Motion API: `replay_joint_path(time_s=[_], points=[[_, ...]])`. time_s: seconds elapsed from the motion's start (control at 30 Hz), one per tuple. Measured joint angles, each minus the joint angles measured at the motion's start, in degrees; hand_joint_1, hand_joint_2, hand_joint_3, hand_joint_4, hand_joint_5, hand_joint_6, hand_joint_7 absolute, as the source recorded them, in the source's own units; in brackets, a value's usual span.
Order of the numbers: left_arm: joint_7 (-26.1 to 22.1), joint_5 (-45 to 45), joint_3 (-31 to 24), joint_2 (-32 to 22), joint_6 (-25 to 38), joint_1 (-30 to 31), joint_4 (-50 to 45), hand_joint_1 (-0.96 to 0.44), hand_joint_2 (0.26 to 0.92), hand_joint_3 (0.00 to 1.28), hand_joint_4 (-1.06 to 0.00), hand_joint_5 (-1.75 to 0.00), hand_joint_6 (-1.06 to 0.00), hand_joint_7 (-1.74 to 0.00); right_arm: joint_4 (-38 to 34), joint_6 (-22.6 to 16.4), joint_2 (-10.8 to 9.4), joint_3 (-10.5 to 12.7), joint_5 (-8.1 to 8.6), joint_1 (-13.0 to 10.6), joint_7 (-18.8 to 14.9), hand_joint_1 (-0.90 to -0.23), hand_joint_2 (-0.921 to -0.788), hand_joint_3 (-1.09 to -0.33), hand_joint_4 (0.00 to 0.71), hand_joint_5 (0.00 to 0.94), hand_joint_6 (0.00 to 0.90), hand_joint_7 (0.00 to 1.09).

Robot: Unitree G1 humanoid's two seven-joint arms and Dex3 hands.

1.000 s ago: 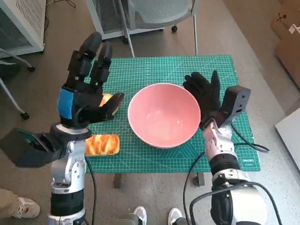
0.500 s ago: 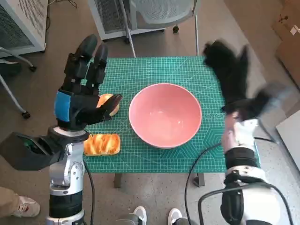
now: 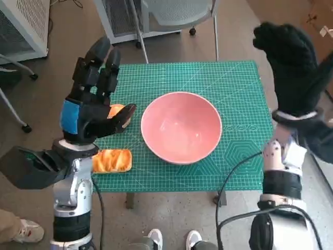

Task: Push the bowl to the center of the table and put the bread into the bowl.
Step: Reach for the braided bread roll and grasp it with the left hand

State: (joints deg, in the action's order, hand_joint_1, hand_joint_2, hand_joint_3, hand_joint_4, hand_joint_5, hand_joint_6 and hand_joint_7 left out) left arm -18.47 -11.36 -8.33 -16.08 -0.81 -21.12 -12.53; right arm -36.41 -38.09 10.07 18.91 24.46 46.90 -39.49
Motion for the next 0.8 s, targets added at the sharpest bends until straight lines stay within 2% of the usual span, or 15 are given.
replay_joint_path(time_s=[0.03, 0.1, 0.2, 0.4, 0.47, 0.57, 0.67, 0.8], points=[[-0.3, 2.5, 0.1, -2.4, 2.1, 0.3, -1.9, -0.21, 0.713, 0.22, -0.03, 0.00, -0.02, -0.29, 0.5, 0.1, 0.1, 0.0, 0.04, -0.3, 0.0, -0.664, -0.921, -0.774, 0.263, 0.007, 0.353, 0.01], [-1.5, 6.9, 0.5, -6.9, 6.6, 1.1, -5.6, -0.22, 0.719, 0.12, -0.04, 0.00, -0.08, -0.23, 1.2, 0.2, 0.1, -0.1, 0.08, -0.6, 0.2, -0.665, -0.921, -0.770, 0.264, 0.007, 0.354, 0.01], [-3.5, 12.4, 0.9, -12.6, 13.8, 2.1, -10.5, -0.17, 0.706, 0.04, -0.04, 0.00, -0.19, -0.13, 1.9, 0.2, 0.2, -0.2, 0.08, -0.7, 0.4, -0.667, -0.921, -0.763, 0.265, 0.006, 0.354, 0.01], [-7.7, 21.2, 2.5, -21.6, 28.3, 4.9, -19.7, -0.11, 0.693, 0.00, -0.05, 0.00, -0.28, -0.06, 2.6, 0.3, 0.3, -0.5, 0.07, -0.7, 0.8, -0.670, -0.921, -0.757, 0.266, 0.004, 0.358, 0.01], [-9.6, 24.8, 3.9, -24.9, 33.6, 6.5, -23.8, -0.10, 0.673, 0.00, -0.08, -0.01, -0.31, -0.06, 2.6, 0.7, 0.3, -0.7, 0.06, -0.7, 1.2, -0.670, -0.921, -0.757, 0.265, 0.003, 0.358, 0.01], [-12.7, 28.8, 6.8, -29.3, 40.9, 8.4, -29.5, -0.10, 0.676, 0.01, -0.08, 0.00, -0.31, -0.03, 2.6, 1.6, 0.3, -1.1, -0.03, -1.0, 2.1, -0.672, -0.921, -0.757, 0.265, 0.003, 0.360, 0.01], [-15.2, 30.5, 9.9, -31.9, 45.1, 9.0, -32.7, -0.09, 0.679, 0.02, -0.08, 0.00, -0.32, -0.02, 2.6, 2.4, 0.2, -1.5, -0.05, -1.5, 2.9, -0.674, -0.921, -0.756, 0.265, 0.002, 0.362, 0.01], [-16.2, 33.4, 14.1, -33.2, 48.9, 9.0, -33.3, -0.09, 0.684, 0.01, -0.08, 0.00, -0.32, -0.01, 2.8, 3.3, -0.2, -2.4, -0.06, -1.8, 3.3, -0.675, -0.921, -0.754, 0.266, 0.002, 0.364, 0.01]])
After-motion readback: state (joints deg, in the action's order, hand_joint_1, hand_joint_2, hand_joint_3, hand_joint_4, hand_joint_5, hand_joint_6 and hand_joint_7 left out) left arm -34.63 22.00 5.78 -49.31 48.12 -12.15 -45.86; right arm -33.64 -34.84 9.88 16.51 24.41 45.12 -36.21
